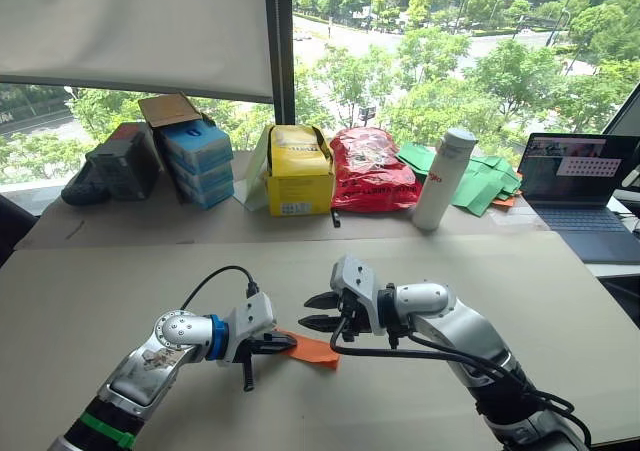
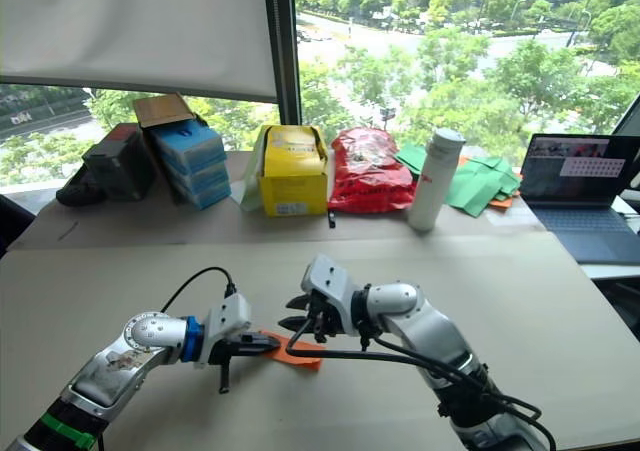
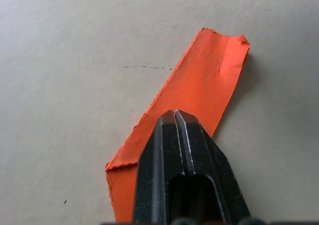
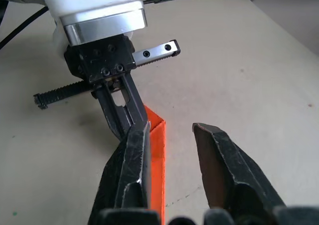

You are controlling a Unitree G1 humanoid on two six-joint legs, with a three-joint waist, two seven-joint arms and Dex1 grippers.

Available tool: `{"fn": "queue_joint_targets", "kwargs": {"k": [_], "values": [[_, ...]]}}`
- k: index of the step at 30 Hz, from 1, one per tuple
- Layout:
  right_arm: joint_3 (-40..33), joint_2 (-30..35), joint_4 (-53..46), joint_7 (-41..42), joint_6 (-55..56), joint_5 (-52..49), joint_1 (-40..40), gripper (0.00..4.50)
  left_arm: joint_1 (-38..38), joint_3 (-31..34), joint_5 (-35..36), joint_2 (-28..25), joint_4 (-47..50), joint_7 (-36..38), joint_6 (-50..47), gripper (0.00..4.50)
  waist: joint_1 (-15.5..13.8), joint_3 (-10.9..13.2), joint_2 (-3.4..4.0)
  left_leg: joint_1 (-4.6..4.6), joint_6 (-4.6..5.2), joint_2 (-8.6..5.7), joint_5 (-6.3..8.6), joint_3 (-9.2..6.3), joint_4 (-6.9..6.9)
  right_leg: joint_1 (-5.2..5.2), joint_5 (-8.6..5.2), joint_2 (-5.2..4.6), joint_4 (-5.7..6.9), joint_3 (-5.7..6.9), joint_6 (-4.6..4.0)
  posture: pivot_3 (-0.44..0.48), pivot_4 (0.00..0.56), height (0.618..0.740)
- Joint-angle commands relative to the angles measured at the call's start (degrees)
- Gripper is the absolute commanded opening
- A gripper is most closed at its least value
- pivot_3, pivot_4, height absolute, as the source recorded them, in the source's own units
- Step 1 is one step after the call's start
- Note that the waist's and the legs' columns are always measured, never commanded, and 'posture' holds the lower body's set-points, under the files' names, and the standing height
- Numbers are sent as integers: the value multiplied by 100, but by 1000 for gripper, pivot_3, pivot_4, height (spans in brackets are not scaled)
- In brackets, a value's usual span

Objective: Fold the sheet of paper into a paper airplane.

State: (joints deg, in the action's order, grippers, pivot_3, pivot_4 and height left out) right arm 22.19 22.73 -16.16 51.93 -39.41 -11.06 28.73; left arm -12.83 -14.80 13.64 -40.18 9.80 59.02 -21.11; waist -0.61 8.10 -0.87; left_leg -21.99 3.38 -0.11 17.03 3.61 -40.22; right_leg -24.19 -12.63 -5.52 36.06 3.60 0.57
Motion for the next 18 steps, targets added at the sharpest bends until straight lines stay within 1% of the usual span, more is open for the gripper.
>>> {"fn": "queue_joint_targets", "kwargs": {"k": [1,4,12,18], "values": [[347,138,113,-12,284,304,14,46,178,-107,-180,-56,-68,-48,-174,0,11,0,0,-1,0,-1,0,3,0,0,0,-1,-1,-2,1,0,150,740],[615,193,231,5,496,504,0,18,196,-92,-182,-46,-9,-78,-216,0,14,0,0,-1,0,0,0,4,0,-2,0,1,-1,-1,1,0,150,740],[937,183,665,-80,659,878,-70,18,210,-95,-161,-47,52,-113,-279,0,14,0,0,2,-2,1,-1,3,0,-1,0,7,2,-1,1,0,150,740],[1238,408,1012,26,667,1195,-209,18,198,-100,-157,-35,78,-133,-318,0,13,-1,1,14,-2,2,-1,3,1,7,0,7,2,-2,1,0,150,740]]}}
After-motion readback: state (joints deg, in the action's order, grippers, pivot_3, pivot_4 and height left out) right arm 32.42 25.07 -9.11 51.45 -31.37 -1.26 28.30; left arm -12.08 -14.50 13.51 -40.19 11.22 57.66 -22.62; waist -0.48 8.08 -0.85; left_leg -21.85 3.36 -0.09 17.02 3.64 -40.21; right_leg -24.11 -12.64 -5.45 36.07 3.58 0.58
